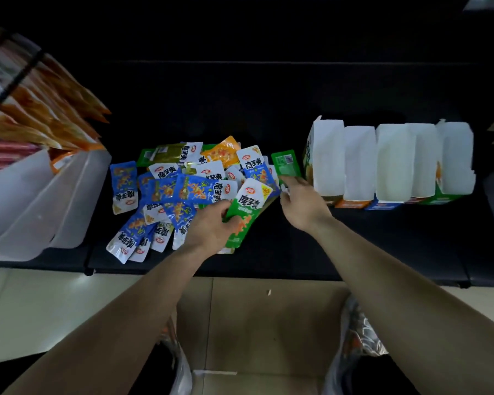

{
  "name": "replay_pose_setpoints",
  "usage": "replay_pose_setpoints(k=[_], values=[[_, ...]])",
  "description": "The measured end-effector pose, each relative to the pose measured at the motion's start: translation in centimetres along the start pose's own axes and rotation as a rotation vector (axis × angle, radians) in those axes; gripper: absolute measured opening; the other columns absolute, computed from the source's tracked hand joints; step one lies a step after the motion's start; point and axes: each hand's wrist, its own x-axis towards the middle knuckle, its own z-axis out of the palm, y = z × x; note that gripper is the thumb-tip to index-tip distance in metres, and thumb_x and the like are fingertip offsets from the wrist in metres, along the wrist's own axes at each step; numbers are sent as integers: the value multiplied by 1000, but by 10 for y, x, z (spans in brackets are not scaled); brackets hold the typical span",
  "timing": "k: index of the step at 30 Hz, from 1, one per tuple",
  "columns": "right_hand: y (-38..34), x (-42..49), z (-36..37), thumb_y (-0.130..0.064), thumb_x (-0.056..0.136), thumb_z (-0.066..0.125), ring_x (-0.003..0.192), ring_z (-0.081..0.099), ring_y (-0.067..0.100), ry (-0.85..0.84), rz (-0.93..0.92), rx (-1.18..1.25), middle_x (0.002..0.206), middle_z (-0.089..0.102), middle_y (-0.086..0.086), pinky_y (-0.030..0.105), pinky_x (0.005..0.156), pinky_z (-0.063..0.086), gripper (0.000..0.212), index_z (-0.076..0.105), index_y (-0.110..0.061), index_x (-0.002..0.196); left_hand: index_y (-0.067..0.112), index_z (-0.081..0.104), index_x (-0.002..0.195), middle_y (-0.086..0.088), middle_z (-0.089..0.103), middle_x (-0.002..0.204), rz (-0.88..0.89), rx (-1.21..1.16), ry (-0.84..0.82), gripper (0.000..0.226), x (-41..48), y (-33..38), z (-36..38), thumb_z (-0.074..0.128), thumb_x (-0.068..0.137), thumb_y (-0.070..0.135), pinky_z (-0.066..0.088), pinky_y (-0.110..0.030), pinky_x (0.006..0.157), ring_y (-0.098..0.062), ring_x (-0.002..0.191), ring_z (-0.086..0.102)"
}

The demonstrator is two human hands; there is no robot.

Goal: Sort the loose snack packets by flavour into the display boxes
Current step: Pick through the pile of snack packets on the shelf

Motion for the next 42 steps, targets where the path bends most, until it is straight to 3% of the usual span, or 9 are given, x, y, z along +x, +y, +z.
replay_pose_setpoints(k=[3, 6, 13, 17, 25, 29, 34, 39, 42], values=[[11, 26, 29, -27, 98, 53, 152, 15, 37, -193, 94, -227, 167, 4, 11, 51, 117, 32, 76, 9, -17, 160, 22, 59, 89, 7, 67, 81, -50, 10, 70, 8, -1, -20, -9, 62, 94, 27, 48, -34, 54, -19, 73, 66], [21, 29, 49, -40, 98, 52, 154, -4, 36, -285, 133, -364, 167, -14, 9, 53, 120, 23, 88, -5, -13, 159, 20, 60, 91, 4, 67, 83, -69, 26, 106, 8, 0, -32, -13, 61, 94, 26, 53, -39, 63, -20, 76, 65], [25, -43, 72, -31, 92, 55, 130, 42, 30, -55, -14, -392, 143, 44, 9, 44, 103, 43, 59, 39, -16, 147, 23, 57, 92, 6, 66, 86, -73, 51, 55, 8, 5, -30, -7, 60, 96, 29, 56, -40, 68, -18, 78, 67], [28, -40, 71, -43, 96, 57, 131, 38, 36, -76, 152, -407, 150, 30, 15, 47, 100, 45, 69, 28, -15, 152, 23, 57, 93, 8, 66, 90, -61, 59, 57, 7, 1, -29, -3, 60, 96, 28, 53, -28, 60, -9, 75, 65], [33, -61, 73, -43, 78, 83, 125, 50, 35, -98, 422, -184, 133, 50, 15, 45, 98, 47, 82, 38, -9, 138, 26, 57, 95, 5, 67, 91, -88, 97, 32, 5, -7, -38, 5, 61, 95, 28, 54, -31, 63, -11, 76, 65], [35, -65, 70, -31, 83, 79, 117, 52, 32, -154, 271, -103, 126, 49, 10, 42, 91, 48, 59, 49, -15, 131, 21, 60, 97, 3, 67, 91, -91, 105, 18, 8, -10, -40, 5, 61, 95, 28, 53, -33, 61, -11, 74, 64], [33, -58, 59, 0, 81, 71, 100, 58, 35, 179, -93, -320, 117, 58, 11, 46, 81, 53, 46, 69, -18, 123, 24, 54, 91, 9, 62, 87, -100, 98, 61, 9, -9, -35, -1, 61, 96, 28, 41, -22, 54, -7, 69, 58], [45, -71, 69, -41, 97, 56, 126, 47, 27, -121, -95, -400, 138, 50, 3, 43, 99, 46, 40, 60, -23, 132, 24, 53, 89, 7, 62, 87, -103, 87, 65, 11, -8, -35, -3, 60, 97, 27, 44, -21, 53, -8, 68, 58], [43, -62, 69, -45, 100, 49, 122, 51, 27, -44, 42, -281, 136, 53, 6, 41, 92, 49, 49, 44, -20, 143, 22, 56, 93, 8, 63, 89, -102, 70, 58, 8, -7, -39, -2, 61, 96, 27, 49, -22, 58, -8, 74, 62]])
